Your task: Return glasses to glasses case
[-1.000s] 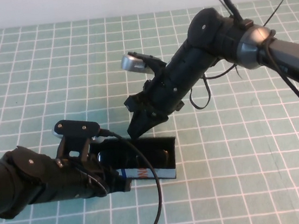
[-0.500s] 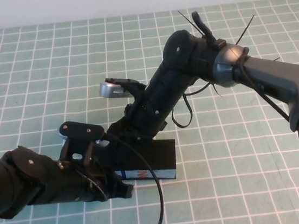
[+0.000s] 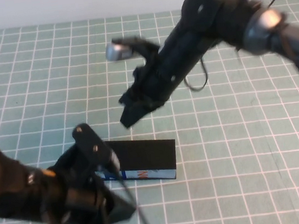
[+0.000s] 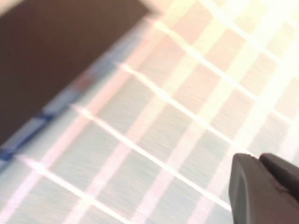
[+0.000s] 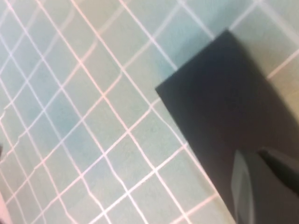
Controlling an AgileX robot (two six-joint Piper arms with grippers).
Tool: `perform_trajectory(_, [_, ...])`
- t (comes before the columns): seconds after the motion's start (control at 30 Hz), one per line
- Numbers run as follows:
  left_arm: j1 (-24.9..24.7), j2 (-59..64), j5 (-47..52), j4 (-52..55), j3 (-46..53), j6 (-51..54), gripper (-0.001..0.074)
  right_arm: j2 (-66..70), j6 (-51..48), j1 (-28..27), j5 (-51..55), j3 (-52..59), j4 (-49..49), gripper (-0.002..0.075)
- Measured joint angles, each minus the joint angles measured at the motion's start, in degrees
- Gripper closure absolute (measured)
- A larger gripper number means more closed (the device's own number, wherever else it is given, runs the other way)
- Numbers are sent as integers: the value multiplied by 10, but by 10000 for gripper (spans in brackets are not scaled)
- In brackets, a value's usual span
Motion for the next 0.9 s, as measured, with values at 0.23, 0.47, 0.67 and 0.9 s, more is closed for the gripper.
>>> perform_trajectory(0.23, [6,-90,205,160,-63,-63,737,-100,-15,-1,-14,1,-20,739])
perform_trajectory(0.47, [92,-204,190,341,-95,-228,737,-173,20,-1,11,1,-120,739])
perform_trajectory(0.67, [201,-315,132,381,-94,-297,737,-234,63,-4,14,2,-225,739])
perform_trajectory(0.9, [235,-423,87,383,-61,-321,737,-325,75,-45,-28,2,-230,739])
